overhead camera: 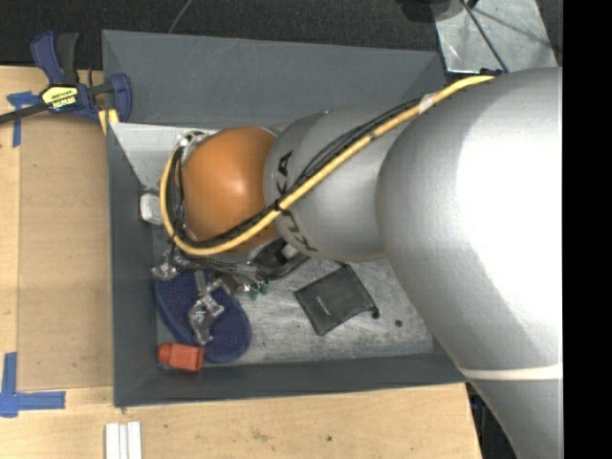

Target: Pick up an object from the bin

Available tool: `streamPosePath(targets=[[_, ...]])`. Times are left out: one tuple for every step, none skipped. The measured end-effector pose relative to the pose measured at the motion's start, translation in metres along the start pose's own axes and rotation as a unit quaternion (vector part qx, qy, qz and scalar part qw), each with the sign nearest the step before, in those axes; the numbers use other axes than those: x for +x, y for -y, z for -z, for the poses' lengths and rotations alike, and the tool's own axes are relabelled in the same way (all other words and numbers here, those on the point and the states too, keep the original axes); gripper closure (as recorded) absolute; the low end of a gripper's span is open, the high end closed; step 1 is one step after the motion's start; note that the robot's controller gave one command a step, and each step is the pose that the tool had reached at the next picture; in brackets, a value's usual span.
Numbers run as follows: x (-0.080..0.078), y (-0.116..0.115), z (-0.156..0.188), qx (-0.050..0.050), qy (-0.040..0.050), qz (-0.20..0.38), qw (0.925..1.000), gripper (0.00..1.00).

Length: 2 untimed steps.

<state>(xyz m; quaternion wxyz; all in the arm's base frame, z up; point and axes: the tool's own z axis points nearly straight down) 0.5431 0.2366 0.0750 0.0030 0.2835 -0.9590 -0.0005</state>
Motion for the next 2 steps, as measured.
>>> streamPosePath(targets=[[0.013,0.018,0.119,0.003,0.0086,0.001,1.0000,1.00],[-0.001,0.069,0.180,0.004,0.0068,0.112,0.9937,1.00]])
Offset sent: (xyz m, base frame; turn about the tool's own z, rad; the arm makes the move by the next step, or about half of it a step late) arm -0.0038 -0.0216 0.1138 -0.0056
